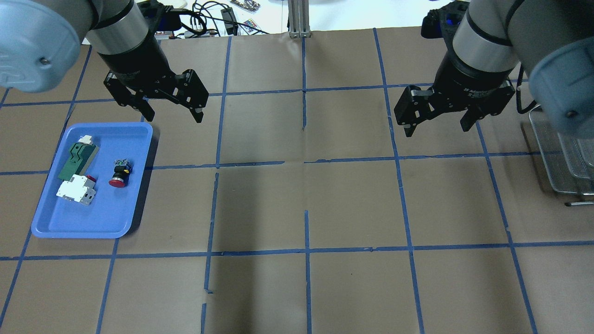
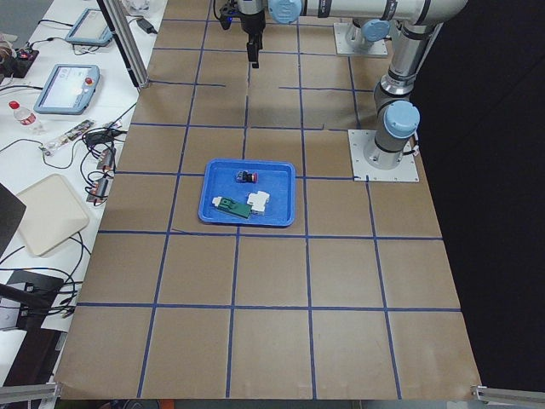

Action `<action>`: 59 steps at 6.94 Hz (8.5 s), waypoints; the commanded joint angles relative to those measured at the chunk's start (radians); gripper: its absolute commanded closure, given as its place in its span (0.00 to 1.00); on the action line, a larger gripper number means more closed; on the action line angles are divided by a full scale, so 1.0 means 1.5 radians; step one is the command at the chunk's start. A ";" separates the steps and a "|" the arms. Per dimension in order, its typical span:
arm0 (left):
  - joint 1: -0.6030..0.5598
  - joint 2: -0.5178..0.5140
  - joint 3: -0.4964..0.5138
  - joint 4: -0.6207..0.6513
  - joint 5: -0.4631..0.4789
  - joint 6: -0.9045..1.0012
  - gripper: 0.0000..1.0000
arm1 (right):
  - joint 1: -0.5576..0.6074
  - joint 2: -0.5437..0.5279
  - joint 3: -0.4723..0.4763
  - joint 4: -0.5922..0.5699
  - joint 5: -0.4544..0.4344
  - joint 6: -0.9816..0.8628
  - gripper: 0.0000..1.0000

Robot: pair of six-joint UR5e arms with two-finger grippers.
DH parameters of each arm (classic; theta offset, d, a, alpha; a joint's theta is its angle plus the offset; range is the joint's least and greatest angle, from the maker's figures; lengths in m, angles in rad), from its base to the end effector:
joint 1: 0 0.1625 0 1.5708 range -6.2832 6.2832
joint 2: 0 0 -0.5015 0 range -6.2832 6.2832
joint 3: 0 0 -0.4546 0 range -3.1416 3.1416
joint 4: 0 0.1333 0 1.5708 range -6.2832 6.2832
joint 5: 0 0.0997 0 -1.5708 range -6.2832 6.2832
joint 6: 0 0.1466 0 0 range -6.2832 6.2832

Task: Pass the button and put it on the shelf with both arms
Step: 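Lower the left gripper over the red push button in the blue tray, then close the left gripper on the red push button and lift it, then carry the button toward the table center while the right gripper opens and approaches, then close the right gripper on the button's switch block beside the left gripper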

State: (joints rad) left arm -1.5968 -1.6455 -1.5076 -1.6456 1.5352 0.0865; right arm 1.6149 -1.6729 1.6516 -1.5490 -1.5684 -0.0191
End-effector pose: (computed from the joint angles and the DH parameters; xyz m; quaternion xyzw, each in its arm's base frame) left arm -0.1535 -0.5749 0.5028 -0.0554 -0.9974 -0.0426 0.0191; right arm 0.1557 -0.4966 0.5244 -0.0316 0.9995 0.0003 0.0012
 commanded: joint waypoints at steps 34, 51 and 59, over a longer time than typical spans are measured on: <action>-0.040 -0.129 -0.057 0.244 -0.271 0.812 1.00 | -0.147 0.049 0.017 -0.002 0.488 0.520 0.00; -0.185 -0.109 -0.070 0.447 -0.317 0.656 1.00 | -0.084 0.091 0.081 -0.240 0.451 0.731 0.00; -0.187 -0.102 -0.071 0.447 -0.316 0.655 1.00 | -0.083 0.093 0.081 -0.241 0.477 0.744 0.07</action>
State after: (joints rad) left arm -1.8771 -1.7961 -1.6127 -0.9756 1.0603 1.0692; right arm 1.4910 -1.5374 1.7698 -1.9098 -0.8643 1.0992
